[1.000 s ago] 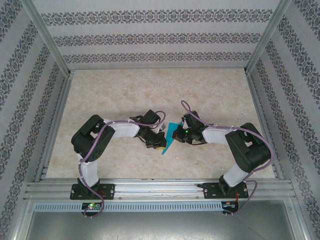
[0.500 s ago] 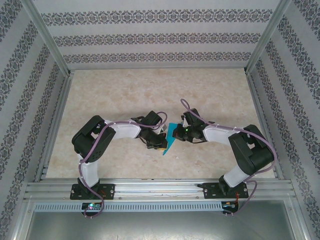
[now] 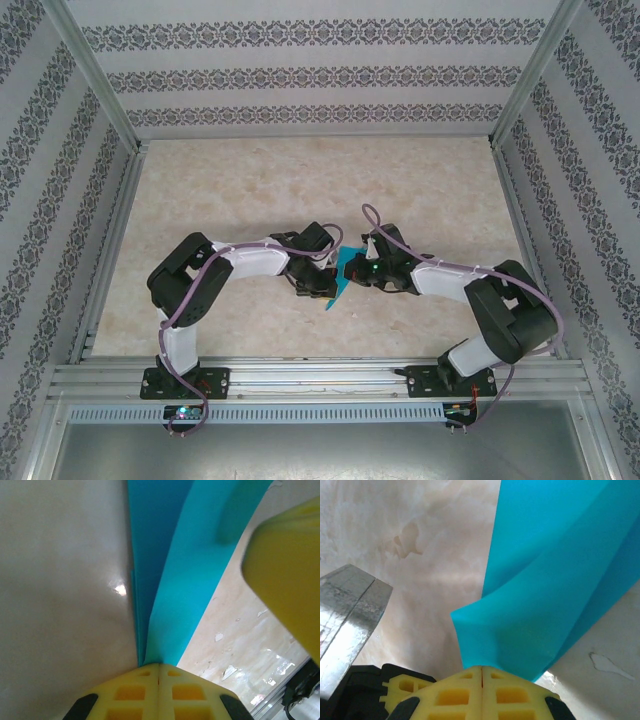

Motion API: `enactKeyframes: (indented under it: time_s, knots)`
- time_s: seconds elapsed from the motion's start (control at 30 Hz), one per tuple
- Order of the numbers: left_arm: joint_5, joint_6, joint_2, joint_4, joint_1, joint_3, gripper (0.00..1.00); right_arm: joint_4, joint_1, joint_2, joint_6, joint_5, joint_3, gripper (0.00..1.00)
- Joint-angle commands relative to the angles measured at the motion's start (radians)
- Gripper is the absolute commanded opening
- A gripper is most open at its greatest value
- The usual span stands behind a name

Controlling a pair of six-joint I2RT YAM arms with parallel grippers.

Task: Fold a paper plane with a square sheet of paper (fold left side to right side)
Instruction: Fold the wing for the fifth time at the center of the table.

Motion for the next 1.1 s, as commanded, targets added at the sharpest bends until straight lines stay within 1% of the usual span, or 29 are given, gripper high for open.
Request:
enactKeyframes:
  time_s: [0.0,0.23,0.4,0.53,0.63,1.07]
  knots:
    - [-0.133,0.031,0.079,-0.156,-0.025,-0.028,0.0,0.065,0.008,0.039,-0.013,-0.009,-0.006,0.0]
    - [-0.171,0.041,0.087,-0.203,-0.029,-0.015,0.0,0.073,0.008,0.092,-0.027,-0.011,0.019,0.0]
    - [-0.191,0.04,0.087,-0.222,-0.031,-0.013,0.0,0.054,0.001,0.114,-0.044,0.018,0.019,0.0]
    - [-0.242,0.06,0.091,-0.283,-0.035,0.007,0.0,0.041,-0.01,0.12,-0.065,0.032,0.017,0.0]
    - [-0.269,0.071,0.091,-0.315,-0.038,0.015,0.0,0.039,-0.027,0.123,-0.075,0.032,0.017,0.0]
    - [-0.271,0.07,0.096,-0.315,-0.041,0.006,0.0,-0.007,-0.128,0.164,-0.13,0.009,0.072,0.0]
